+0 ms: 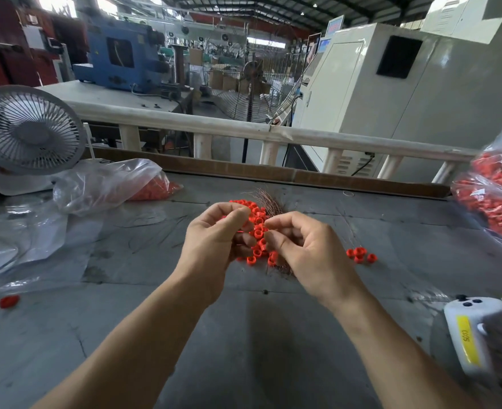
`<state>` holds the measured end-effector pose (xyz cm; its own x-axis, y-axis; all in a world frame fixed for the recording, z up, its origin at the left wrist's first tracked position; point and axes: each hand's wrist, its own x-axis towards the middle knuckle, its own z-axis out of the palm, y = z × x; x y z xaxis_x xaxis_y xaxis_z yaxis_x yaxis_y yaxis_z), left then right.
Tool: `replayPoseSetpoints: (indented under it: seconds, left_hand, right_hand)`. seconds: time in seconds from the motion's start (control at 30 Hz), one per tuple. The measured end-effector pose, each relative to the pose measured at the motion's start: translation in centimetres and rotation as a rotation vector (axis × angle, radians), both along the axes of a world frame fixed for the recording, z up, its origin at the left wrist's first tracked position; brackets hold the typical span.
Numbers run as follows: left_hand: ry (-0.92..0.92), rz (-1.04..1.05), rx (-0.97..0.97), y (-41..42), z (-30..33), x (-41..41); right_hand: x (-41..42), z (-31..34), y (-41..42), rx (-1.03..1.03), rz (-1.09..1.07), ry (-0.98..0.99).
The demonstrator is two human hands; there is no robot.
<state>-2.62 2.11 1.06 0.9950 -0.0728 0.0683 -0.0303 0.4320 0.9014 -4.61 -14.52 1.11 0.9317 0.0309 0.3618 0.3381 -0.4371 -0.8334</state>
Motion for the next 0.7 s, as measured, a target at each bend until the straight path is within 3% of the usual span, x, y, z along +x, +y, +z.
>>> replayPoseSetpoints:
  seconds: [0.23, 0.43, 0.7]
  left_hand:
    - [-0.076, -0.04, 0.106, -0.8, 0.0, -0.4]
    - [-0.071, -0.079, 0.084, -0.8, -0.1, -0.3]
    - [-0.111, -0.069, 0.031, -0.9, -0.1, -0.3]
  right_hand:
    - [-0.1, 0.6, 0.1, -0.006, -0.128, -0.184]
    - [-0.4, 1.1, -0.2, 0.133, -0.123, -0.156]
    - [-0.5, 1.0, 0.0, 0.137, -0.072, -0.14]
